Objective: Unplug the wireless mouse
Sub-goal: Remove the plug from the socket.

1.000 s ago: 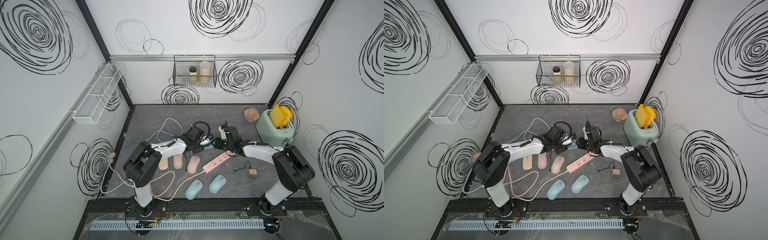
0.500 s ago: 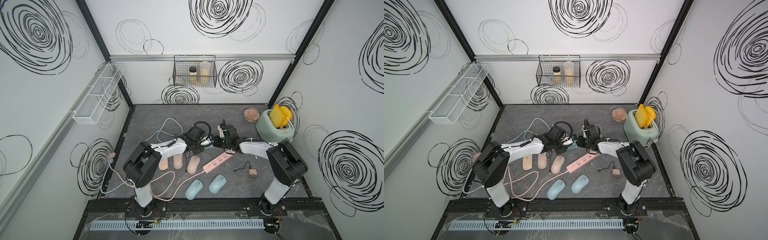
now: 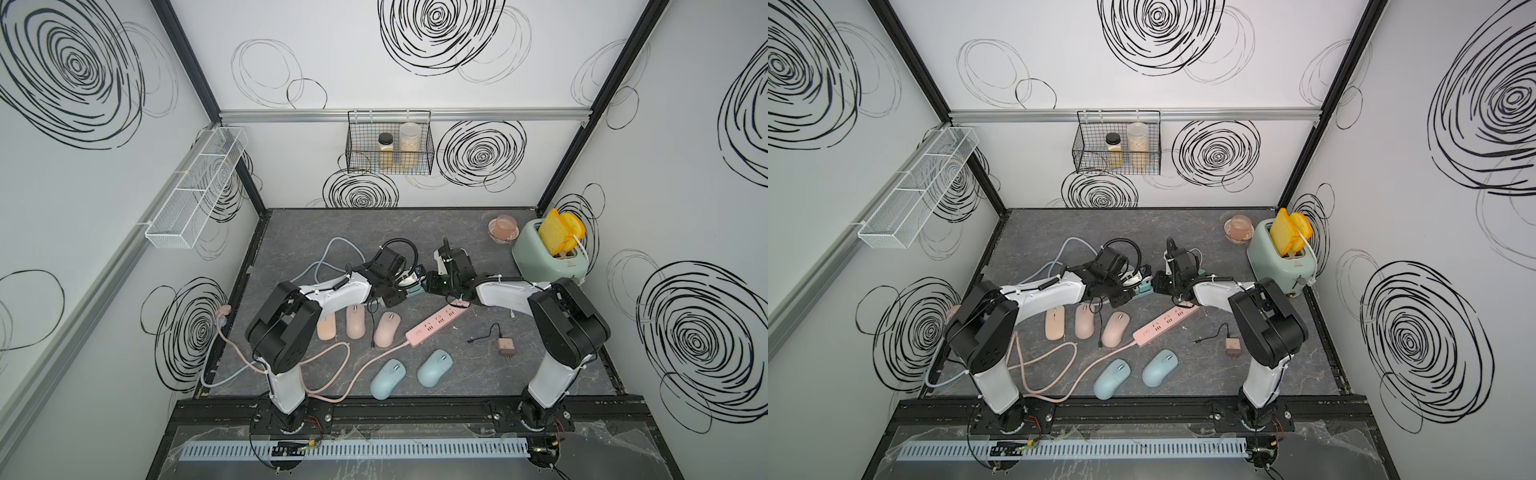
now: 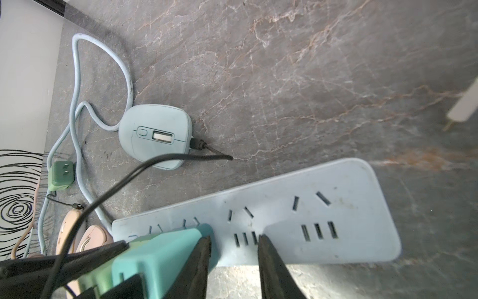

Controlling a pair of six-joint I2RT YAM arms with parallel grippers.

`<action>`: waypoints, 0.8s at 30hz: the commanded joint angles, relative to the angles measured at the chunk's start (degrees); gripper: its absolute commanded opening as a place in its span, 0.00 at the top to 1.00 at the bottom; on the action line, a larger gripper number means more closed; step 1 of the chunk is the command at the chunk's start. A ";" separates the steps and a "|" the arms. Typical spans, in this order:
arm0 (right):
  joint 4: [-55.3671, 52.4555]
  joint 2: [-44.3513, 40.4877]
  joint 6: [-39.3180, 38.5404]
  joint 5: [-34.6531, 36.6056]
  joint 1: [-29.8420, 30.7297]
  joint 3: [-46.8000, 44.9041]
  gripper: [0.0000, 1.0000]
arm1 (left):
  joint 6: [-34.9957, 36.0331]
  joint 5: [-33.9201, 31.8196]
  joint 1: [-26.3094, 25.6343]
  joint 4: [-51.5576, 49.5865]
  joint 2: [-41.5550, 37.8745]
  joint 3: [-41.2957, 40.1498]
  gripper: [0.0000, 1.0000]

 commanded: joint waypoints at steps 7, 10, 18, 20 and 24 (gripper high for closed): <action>-3.08 3.45 0.45 3.39 1.53 2.99 0.65 | -7.95 9.35 1.53 4.23 -1.66 -1.29 1.00; -3.70 4.77 0.68 5.04 2.25 2.34 0.71 | -9.92 8.91 1.72 6.82 -3.52 -3.00 1.00; -1.79 3.83 2.78 7.31 3.38 -4.24 0.74 | -15.65 9.48 2.02 18.29 -10.75 -8.78 1.00; -1.02 3.47 3.73 7.35 4.29 -5.68 0.75 | -17.08 9.04 1.82 21.99 -12.48 -10.79 1.00; -1.13 4.08 4.64 8.78 5.86 -6.61 0.76 | -20.01 12.21 1.95 26.31 -13.74 -12.72 1.00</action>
